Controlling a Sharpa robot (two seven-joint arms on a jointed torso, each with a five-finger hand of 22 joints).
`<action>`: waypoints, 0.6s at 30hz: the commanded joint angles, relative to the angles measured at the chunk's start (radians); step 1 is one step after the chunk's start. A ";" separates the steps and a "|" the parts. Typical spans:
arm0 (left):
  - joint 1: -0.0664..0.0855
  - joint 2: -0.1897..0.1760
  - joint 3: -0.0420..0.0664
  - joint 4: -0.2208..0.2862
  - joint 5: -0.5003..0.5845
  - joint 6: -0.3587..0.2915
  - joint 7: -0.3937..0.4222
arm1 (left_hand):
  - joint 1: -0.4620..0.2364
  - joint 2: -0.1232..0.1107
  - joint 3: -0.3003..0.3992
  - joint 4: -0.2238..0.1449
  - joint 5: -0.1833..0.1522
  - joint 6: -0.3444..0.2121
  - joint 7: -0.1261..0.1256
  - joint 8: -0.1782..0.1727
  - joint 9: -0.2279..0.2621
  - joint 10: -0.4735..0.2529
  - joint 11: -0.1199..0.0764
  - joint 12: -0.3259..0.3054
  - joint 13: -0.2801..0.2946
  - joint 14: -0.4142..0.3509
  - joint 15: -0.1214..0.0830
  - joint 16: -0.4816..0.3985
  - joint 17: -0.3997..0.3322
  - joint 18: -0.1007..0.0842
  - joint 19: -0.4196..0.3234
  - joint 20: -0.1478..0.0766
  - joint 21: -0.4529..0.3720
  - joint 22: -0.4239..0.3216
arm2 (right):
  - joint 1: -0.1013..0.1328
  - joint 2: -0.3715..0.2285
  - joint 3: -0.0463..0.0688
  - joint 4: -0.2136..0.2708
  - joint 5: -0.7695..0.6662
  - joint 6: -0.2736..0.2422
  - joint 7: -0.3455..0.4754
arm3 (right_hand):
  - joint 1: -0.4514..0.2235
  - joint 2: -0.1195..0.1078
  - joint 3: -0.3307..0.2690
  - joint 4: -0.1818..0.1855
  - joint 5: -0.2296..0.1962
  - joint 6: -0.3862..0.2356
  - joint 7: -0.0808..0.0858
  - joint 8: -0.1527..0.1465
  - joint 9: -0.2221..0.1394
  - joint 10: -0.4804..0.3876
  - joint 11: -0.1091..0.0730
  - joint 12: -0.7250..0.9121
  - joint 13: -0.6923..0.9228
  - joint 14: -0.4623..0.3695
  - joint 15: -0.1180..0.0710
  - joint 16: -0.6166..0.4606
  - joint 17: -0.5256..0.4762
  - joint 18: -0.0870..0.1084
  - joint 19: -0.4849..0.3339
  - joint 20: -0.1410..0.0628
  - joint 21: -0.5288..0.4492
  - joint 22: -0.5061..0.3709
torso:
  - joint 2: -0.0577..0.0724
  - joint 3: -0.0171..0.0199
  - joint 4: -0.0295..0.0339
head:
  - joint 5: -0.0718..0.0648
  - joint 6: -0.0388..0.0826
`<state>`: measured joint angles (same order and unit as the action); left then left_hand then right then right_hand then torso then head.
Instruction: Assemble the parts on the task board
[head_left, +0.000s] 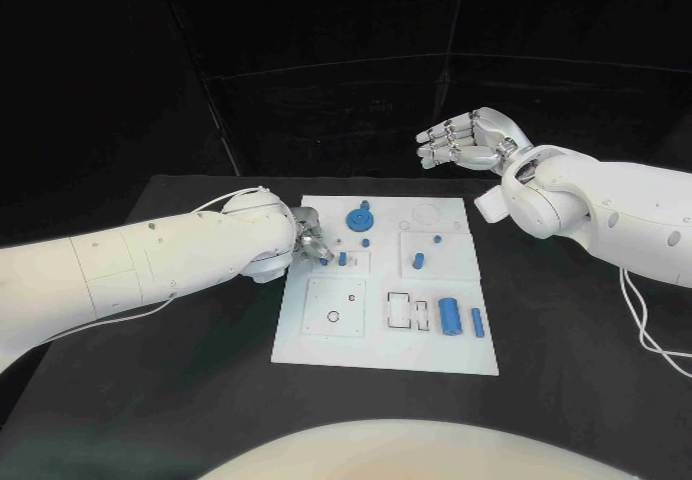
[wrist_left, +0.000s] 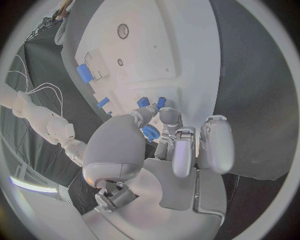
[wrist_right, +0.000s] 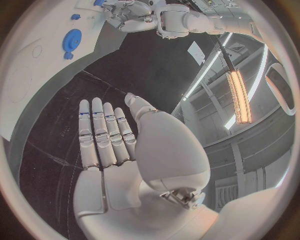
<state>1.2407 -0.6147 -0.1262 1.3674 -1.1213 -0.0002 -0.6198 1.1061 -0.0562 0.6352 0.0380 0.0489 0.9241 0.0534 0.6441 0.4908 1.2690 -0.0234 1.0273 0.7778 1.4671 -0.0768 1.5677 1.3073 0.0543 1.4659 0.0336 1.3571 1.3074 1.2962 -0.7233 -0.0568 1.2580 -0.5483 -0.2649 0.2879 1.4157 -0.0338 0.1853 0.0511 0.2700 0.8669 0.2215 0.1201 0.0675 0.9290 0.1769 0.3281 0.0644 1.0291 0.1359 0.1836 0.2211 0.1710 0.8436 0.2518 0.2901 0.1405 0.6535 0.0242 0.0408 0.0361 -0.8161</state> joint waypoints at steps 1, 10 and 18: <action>-0.009 0.005 -0.009 -0.007 0.002 0.060 -0.014 | -0.010 0.002 0.088 -0.083 0.006 0.004 -0.007 -0.001 -0.003 0.004 -0.003 0.006 0.001 0.104 -0.008 0.003 0.263 0.004 0.018 -0.009 0.002 0.014 | 0.002 0.001 0.001 0.001 0.003 0.006 0.011 | -0.007 0.001 0.006 0.000 0.004 0.002 0.024 -0.004 -0.001 -0.002 0.005 0.003 -0.002 0.008 0.001 -0.007 -0.001 0.011 0.005 -0.001 -0.002 -0.001 | 0.000 -0.0001 0.0005 | -0.001 -0.001; -0.009 0.016 -0.012 -0.029 0.002 0.057 -0.015 | -0.016 0.000 0.080 -0.078 0.006 0.006 -0.010 0.006 0.001 0.005 -0.005 0.007 0.001 0.104 -0.009 0.003 0.263 0.003 0.020 -0.010 0.005 0.018 | 0.002 0.001 0.001 0.002 0.003 0.006 0.011 | -0.007 0.001 0.006 0.000 0.004 0.002 0.024 -0.004 -0.001 -0.002 0.005 0.003 -0.002 0.008 0.001 -0.007 -0.001 0.011 0.005 -0.001 -0.002 -0.001 | 0.000 0.0001 0.0000 | -0.003 -0.001; -0.009 0.012 -0.013 -0.036 0.002 0.030 -0.016 | -0.112 -0.036 -0.046 0.000 0.005 0.017 -0.018 0.026 0.005 0.007 -0.011 0.017 0.005 0.104 -0.015 0.003 0.263 0.002 0.022 -0.015 0.008 0.024 | 0.002 -0.001 0.001 0.003 0.003 0.006 0.010 | -0.009 0.001 0.006 0.000 0.004 0.002 0.024 -0.004 -0.001 -0.003 0.005 0.004 -0.002 0.008 0.001 -0.008 -0.002 0.011 0.006 -0.001 -0.003 -0.002 | 0.000 -0.0004 0.0013 | -0.005 0.000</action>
<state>1.2422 -0.5992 -0.1320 1.3369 -1.1194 0.0153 -0.6164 1.0102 -0.0847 0.6039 0.0278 0.0611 0.9438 0.0348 0.6674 0.4972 1.2833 -0.0341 1.0411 0.7820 1.4672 -0.0842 1.5677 1.3073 0.0542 1.4657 0.0266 1.3623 1.3074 1.2962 -0.7244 -0.0568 1.2587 -0.5484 -0.2645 0.2879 1.4157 -0.0338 0.1853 0.0511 0.2700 0.8669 0.2215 0.1201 0.0675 0.9290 0.1769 0.3280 0.0644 1.0291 0.1359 0.1796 0.2212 0.1710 0.8436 0.2518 0.2901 0.1394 0.6538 0.0242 0.0411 0.0314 -0.8165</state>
